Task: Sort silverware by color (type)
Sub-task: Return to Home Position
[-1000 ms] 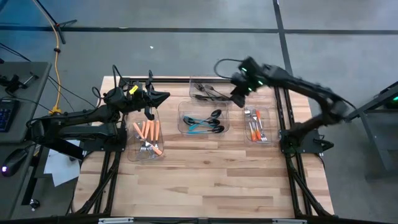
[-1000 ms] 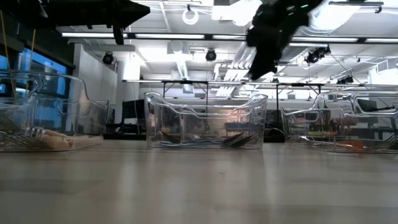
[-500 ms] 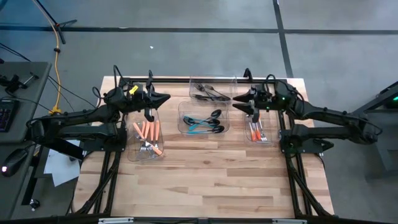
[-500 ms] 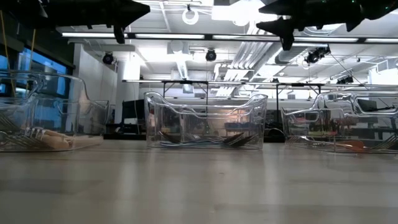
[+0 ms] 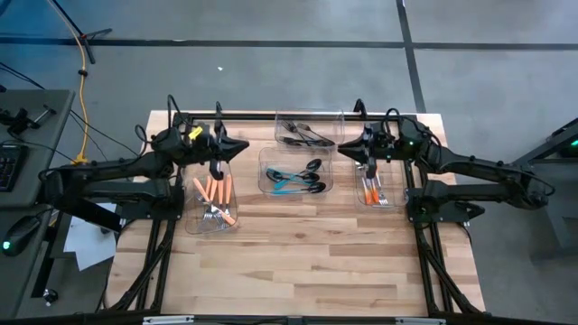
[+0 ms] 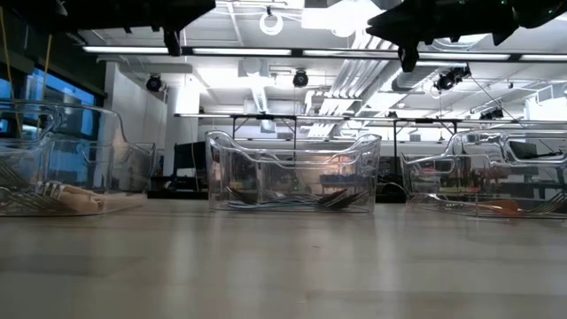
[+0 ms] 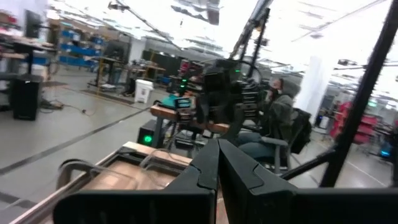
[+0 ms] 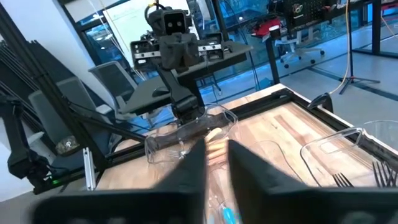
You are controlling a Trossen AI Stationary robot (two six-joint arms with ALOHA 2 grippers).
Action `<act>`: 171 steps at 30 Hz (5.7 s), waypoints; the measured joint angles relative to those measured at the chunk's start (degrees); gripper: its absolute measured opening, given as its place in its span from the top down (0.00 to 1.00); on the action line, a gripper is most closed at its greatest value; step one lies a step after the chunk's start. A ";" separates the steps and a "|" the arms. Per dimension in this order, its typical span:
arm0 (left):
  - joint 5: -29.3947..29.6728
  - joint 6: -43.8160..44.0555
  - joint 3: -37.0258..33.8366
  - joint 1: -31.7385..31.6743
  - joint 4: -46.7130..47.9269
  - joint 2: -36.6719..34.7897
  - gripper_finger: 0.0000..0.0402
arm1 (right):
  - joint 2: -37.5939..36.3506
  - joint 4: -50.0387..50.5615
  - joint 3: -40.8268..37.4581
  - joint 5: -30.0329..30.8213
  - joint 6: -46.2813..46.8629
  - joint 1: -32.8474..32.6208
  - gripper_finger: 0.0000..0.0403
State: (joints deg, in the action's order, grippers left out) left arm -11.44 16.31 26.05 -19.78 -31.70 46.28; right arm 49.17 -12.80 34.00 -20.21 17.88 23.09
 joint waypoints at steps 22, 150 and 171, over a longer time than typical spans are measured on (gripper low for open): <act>14.33 -5.04 2.66 18.27 1.82 -1.24 1.00 | -0.07 -0.42 0.11 -2.79 0.13 -0.02 1.00; 16.98 1.08 -25.32 22.09 30.38 -45.51 1.00 | -48.35 12.59 -32.98 23.41 -2.90 -10.01 1.00; 16.98 1.09 -25.32 22.07 30.38 -45.51 1.00 | -48.35 12.61 -32.98 23.41 -2.92 -10.01 1.00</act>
State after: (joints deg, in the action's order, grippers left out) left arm 5.54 17.40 0.73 2.28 -1.32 0.78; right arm 0.82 -0.19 1.02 3.20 14.96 13.08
